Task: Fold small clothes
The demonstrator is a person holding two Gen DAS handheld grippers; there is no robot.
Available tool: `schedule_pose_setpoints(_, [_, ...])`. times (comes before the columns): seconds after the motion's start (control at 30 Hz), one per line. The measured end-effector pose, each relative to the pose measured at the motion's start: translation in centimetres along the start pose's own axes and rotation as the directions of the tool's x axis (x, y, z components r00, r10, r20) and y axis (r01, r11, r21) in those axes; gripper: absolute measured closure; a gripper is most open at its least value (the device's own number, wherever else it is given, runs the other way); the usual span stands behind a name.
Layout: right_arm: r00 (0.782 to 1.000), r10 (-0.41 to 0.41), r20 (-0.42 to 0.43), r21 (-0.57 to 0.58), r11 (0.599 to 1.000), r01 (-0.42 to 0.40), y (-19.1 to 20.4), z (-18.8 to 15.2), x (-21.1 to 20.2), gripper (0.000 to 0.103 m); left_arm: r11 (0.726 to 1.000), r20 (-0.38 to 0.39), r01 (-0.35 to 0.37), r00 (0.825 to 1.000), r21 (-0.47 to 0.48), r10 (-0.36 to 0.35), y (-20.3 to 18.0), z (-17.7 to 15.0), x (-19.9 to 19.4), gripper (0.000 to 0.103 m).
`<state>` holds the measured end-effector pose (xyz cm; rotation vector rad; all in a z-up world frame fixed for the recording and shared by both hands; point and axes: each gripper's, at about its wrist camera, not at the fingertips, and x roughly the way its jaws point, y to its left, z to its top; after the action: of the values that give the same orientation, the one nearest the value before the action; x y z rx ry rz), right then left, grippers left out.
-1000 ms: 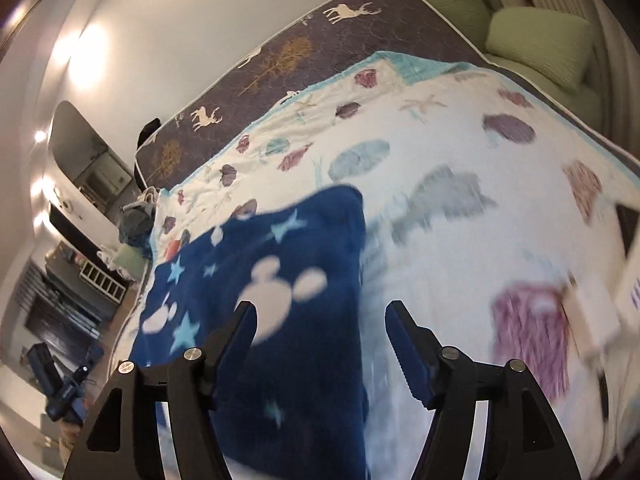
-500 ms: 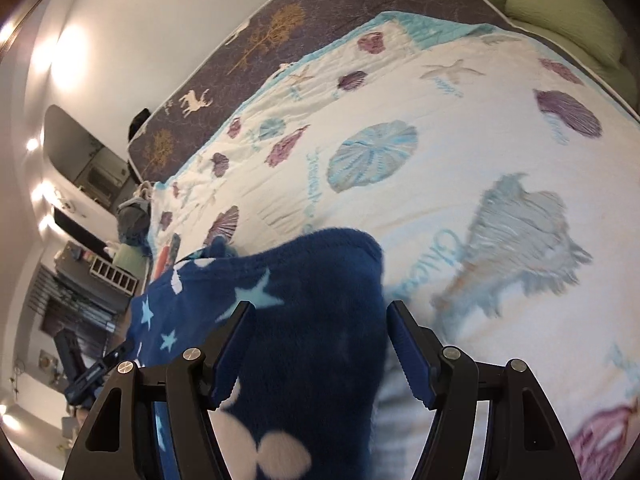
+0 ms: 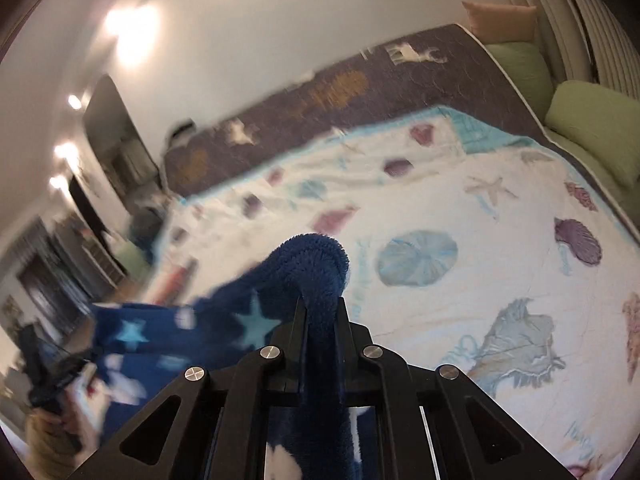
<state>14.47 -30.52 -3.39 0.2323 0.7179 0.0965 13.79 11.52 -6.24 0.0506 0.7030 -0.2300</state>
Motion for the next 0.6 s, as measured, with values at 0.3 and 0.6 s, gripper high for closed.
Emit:
schedule_pose_setpoints(0.3, [0.99,-0.137,-0.043,0.178,0.974,0.143,-4.6,-2.4,-1.1,0.06,0.988,-0.002,0.087,0.996,-0.129,-0.088,1.4,-1.1,-1.8,0.037])
schedule_pose_setpoints(0.6, [0.996,-0.006,-0.092,0.101,0.995,0.016,-2.2,-9.4,-8.1,0.053,0.919,-0.091,0.282,0.944,-0.275,-0.317,2.4,-8.8,-4.9,0.042])
